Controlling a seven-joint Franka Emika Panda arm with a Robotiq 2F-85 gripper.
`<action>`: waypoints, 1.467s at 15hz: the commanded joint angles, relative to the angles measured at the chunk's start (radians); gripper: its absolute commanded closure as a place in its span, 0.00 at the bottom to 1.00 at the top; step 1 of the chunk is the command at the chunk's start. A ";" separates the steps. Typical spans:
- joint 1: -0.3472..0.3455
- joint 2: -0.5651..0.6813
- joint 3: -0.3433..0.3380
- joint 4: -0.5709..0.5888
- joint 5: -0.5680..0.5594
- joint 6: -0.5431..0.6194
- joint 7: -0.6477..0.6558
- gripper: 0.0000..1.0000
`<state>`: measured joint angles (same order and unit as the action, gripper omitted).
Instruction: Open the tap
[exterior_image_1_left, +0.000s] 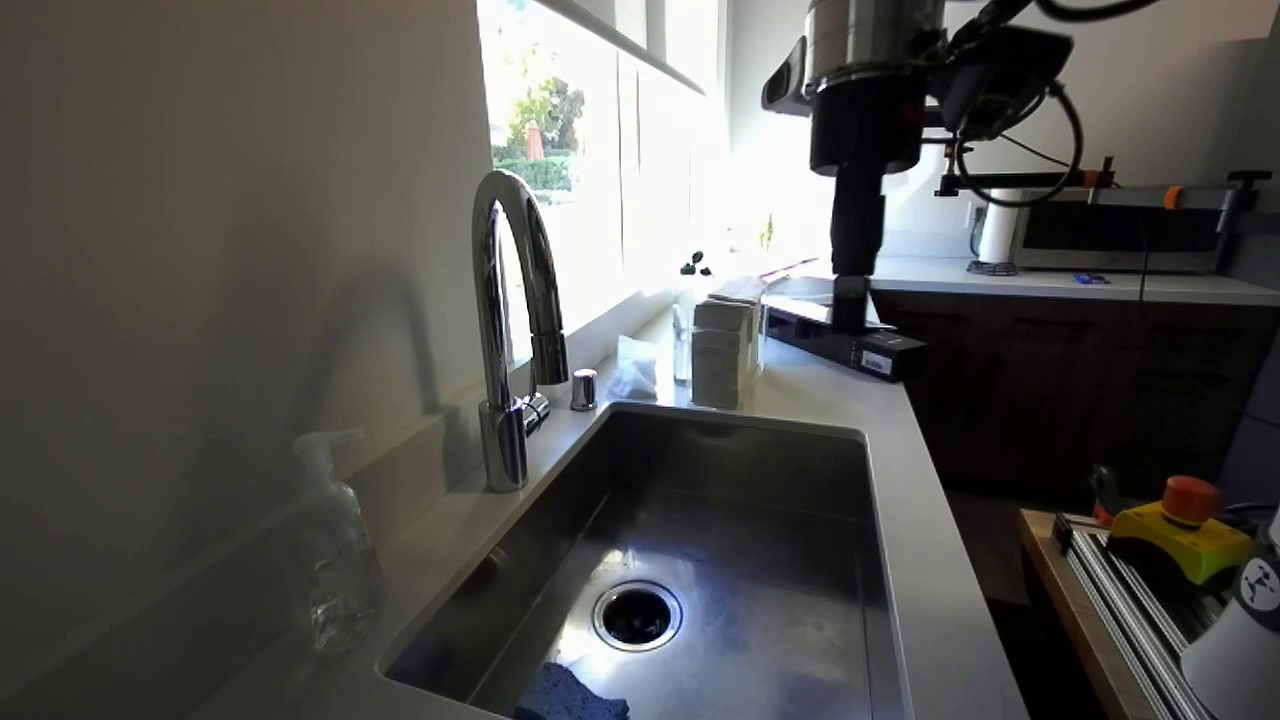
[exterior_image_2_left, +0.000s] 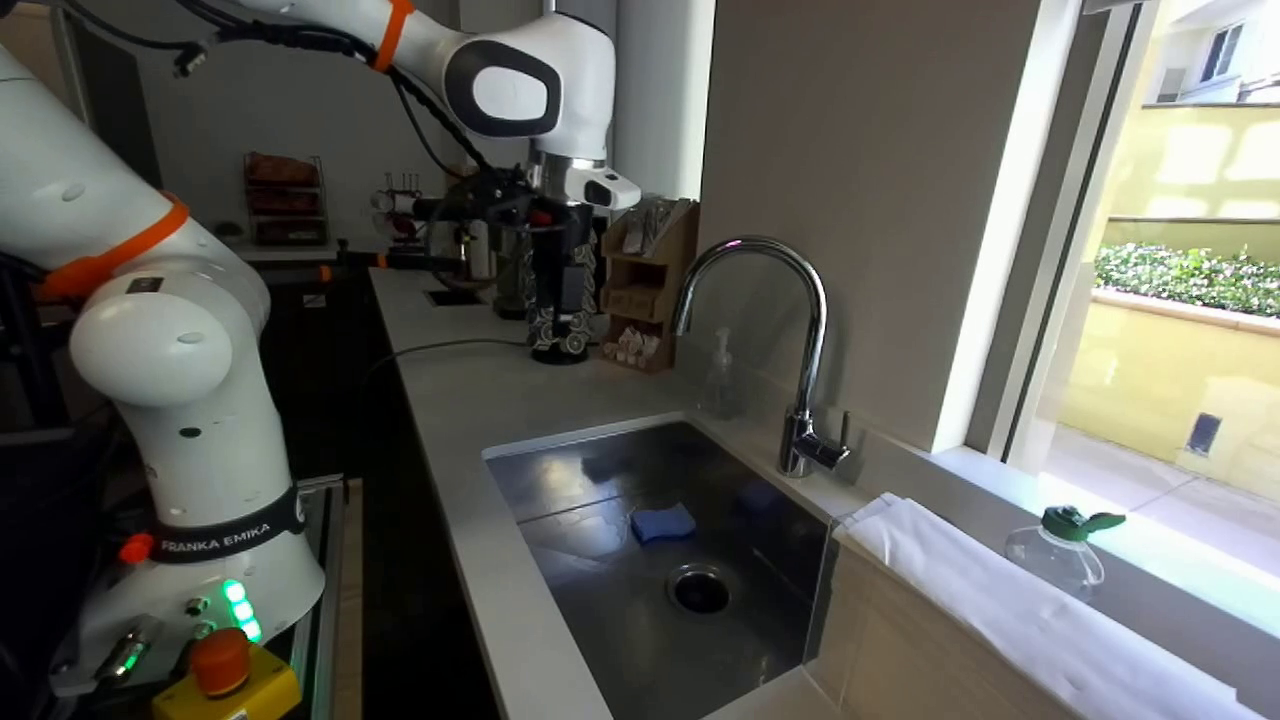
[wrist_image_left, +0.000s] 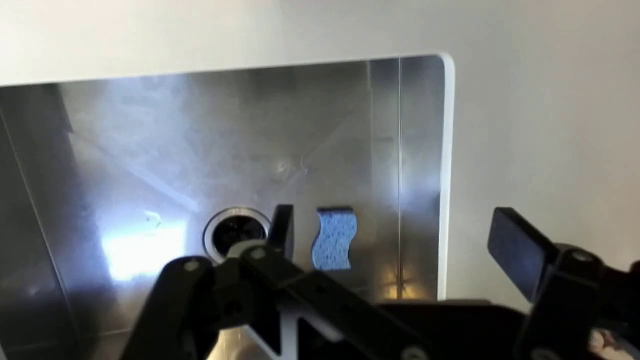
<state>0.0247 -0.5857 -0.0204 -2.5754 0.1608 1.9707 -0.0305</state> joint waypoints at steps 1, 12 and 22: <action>0.019 0.027 -0.004 -0.086 0.050 0.276 -0.042 0.00; 0.020 0.059 -0.004 -0.089 0.023 0.328 -0.032 0.00; 0.074 0.319 -0.036 -0.080 0.058 0.521 -0.207 0.00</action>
<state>0.0737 -0.3709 -0.0364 -2.6706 0.1898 2.4212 -0.1766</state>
